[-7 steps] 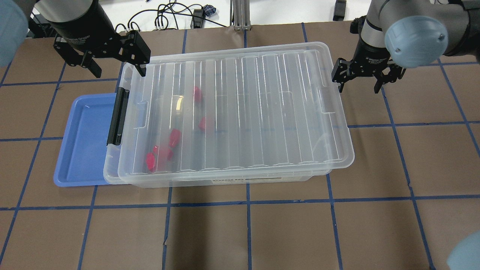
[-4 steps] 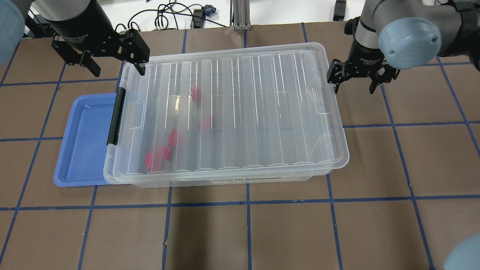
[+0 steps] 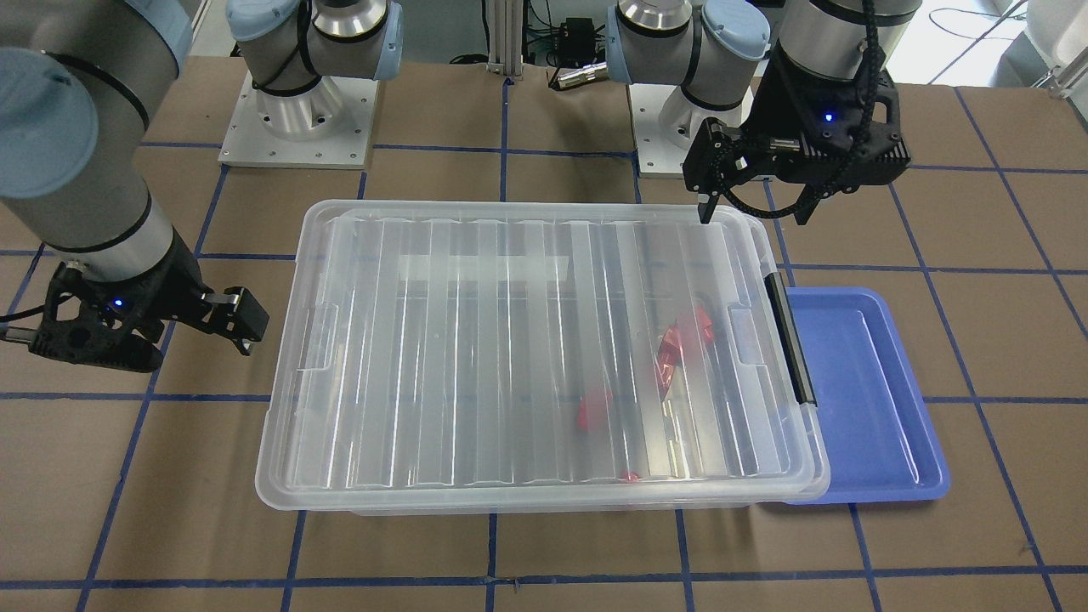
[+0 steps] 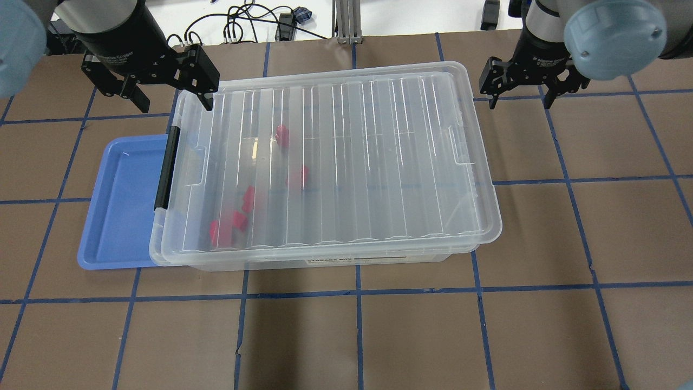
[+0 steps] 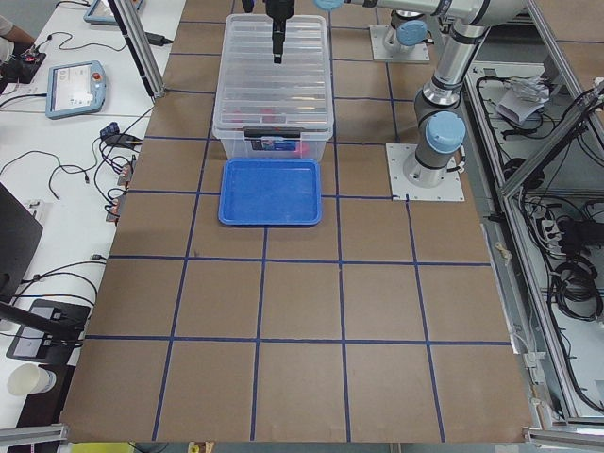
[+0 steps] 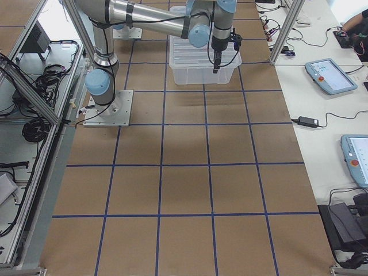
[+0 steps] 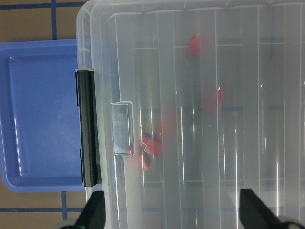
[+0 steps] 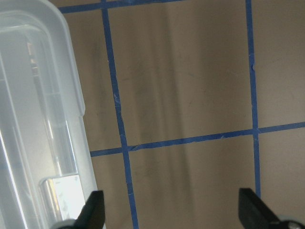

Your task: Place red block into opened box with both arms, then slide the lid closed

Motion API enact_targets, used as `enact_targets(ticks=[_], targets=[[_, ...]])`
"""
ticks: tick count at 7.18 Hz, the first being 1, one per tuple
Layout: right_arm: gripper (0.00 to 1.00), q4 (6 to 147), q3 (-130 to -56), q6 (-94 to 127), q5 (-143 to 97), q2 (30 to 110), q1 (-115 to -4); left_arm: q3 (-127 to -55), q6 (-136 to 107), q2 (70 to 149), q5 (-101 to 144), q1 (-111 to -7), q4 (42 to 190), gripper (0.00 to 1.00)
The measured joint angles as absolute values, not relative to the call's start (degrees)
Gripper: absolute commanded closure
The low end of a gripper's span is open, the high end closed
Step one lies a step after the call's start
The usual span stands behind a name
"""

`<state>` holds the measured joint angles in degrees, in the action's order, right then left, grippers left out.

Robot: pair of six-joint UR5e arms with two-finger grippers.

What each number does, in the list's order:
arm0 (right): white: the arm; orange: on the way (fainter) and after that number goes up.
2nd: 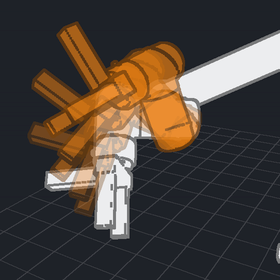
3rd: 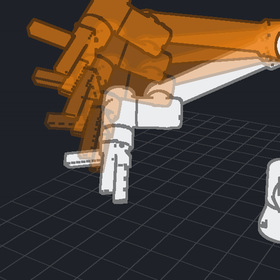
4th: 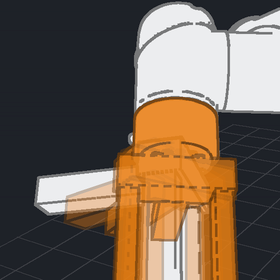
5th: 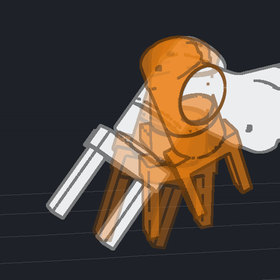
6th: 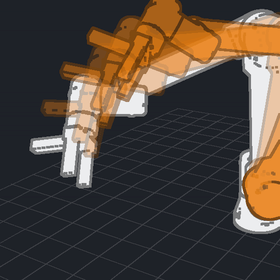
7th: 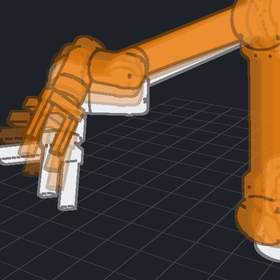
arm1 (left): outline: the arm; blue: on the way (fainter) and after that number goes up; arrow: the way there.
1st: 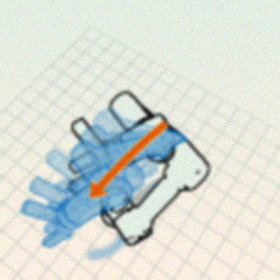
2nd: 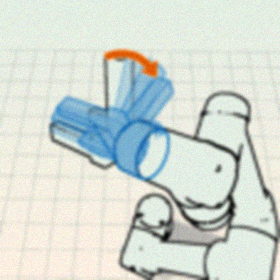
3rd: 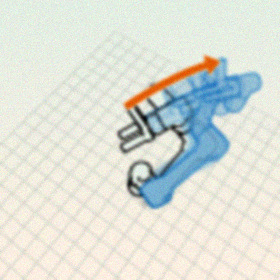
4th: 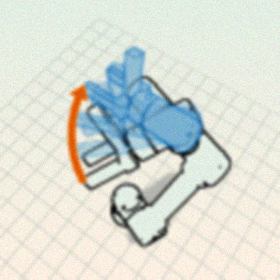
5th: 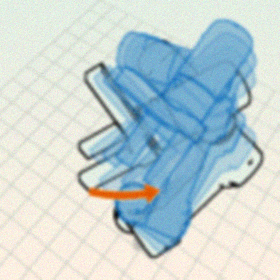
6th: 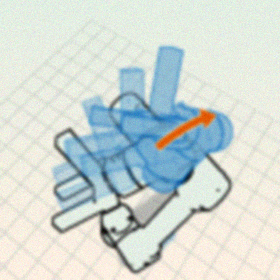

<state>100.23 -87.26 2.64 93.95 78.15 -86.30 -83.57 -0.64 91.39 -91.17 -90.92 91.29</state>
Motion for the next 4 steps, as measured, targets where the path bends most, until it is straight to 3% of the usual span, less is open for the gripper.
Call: enact_targets(ticks=[4], targets=[[0.0, 86.3, -87.5, 3.9, 89.7, 87.2, -86.8, -83.6, -0.7, 91.4, -91.1, -90.9, 91.3, 0.0]])
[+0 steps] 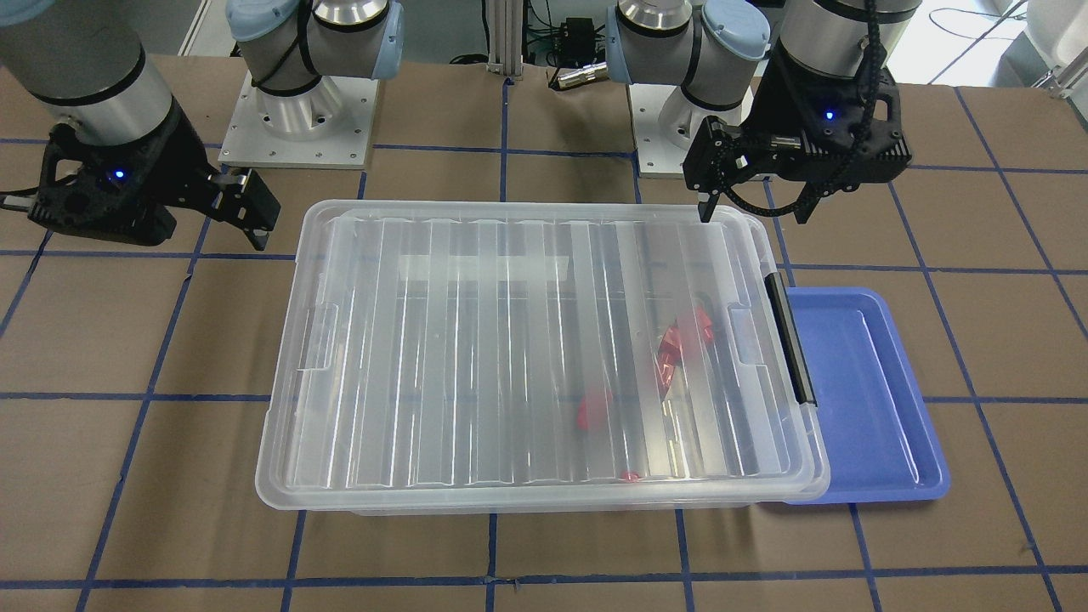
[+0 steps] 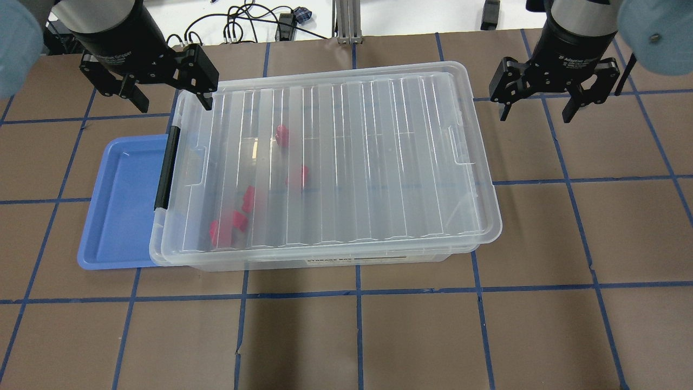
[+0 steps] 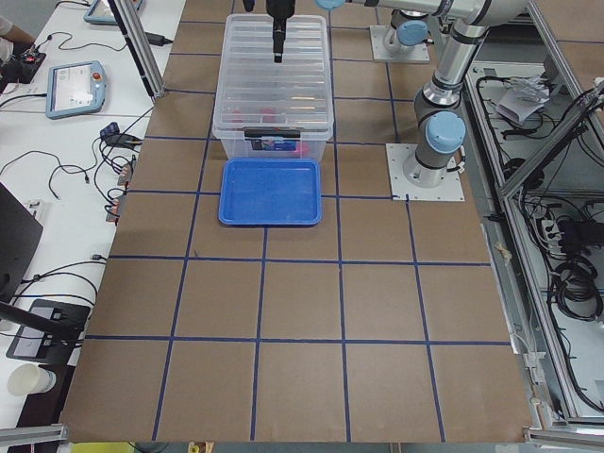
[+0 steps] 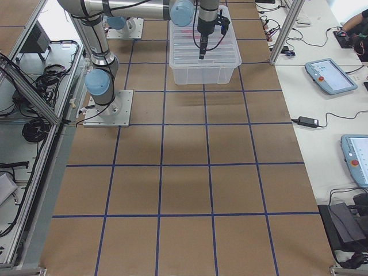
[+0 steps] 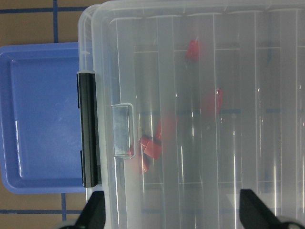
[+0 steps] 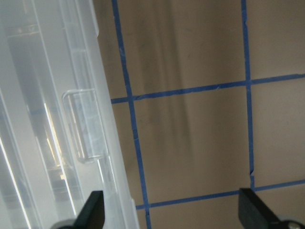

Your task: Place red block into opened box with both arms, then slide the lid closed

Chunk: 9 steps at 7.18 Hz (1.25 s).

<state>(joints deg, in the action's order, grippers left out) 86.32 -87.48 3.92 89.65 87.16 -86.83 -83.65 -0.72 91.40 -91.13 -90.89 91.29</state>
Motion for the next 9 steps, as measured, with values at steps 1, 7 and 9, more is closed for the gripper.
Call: enact_targets(ticks=[1, 7, 9], targets=[[0.0, 85.2, -87.6, 4.0, 87.1, 87.8, -86.9, -83.5, -0.8, 91.7, -91.1, -90.9, 91.3, 0.0], [0.0, 85.0, -89.9, 8.2, 89.8, 90.2, -88.4, -83.2, -0.8, 91.7, -91.1, -91.0, 91.3, 0.0], [0.0, 85.3, -90.0, 8.6, 90.0, 90.2, -88.7, -83.3, -0.8, 91.5, -91.1, -91.0, 91.3, 0.0]])
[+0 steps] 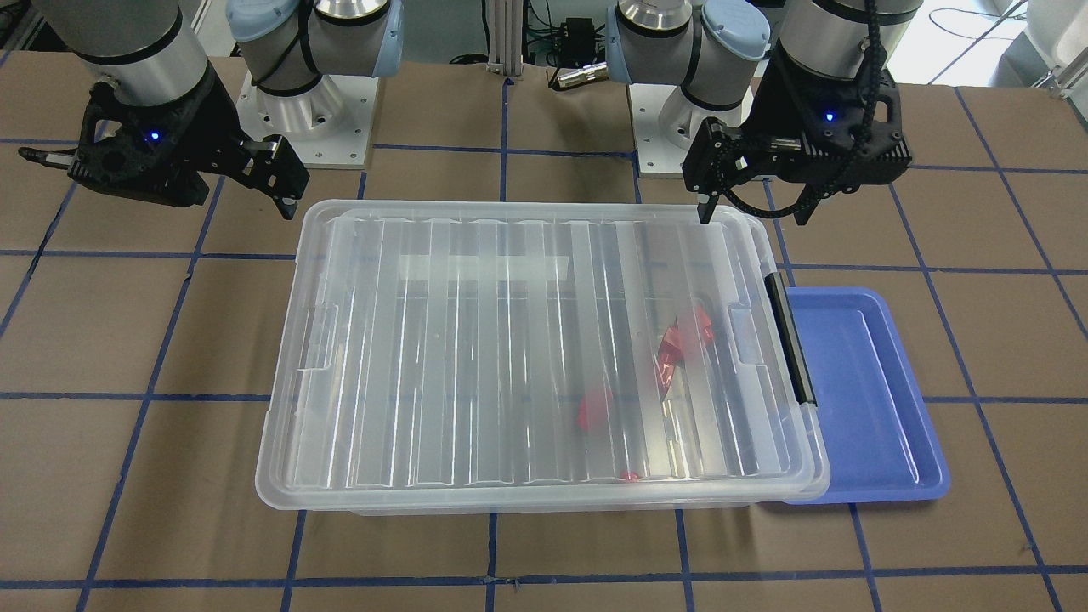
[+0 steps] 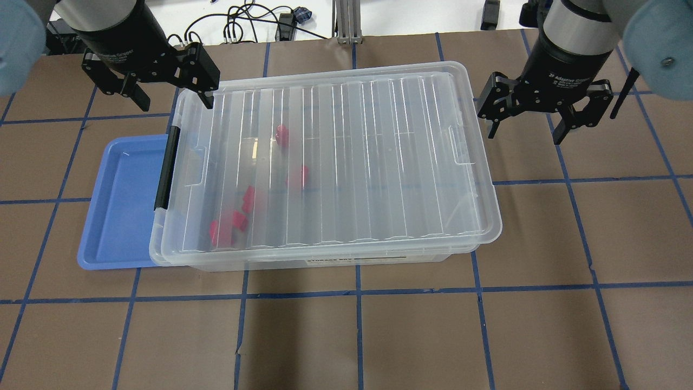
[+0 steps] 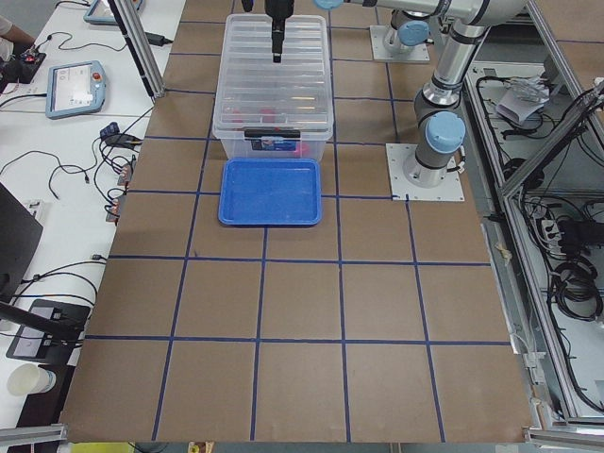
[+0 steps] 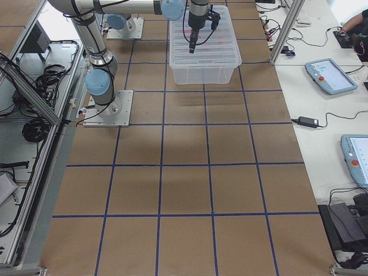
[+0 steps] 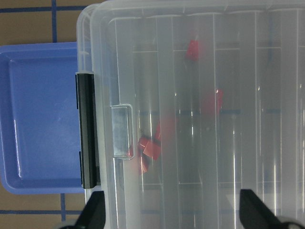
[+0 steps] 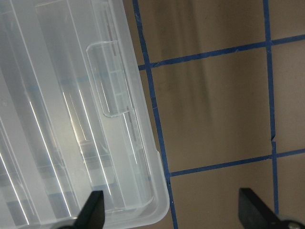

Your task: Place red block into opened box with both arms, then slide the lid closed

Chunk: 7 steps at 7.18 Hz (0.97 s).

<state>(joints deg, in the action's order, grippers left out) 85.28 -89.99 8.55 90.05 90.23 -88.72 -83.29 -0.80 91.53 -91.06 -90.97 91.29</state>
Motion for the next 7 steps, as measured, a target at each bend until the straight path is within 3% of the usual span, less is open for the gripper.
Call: enact_targets(ticks=[7], targets=[[0.0, 85.9, -90.1, 7.7, 90.3, 90.1, -88.2, -83.2, -0.9, 91.7, -91.1, -91.0, 91.2, 0.0]])
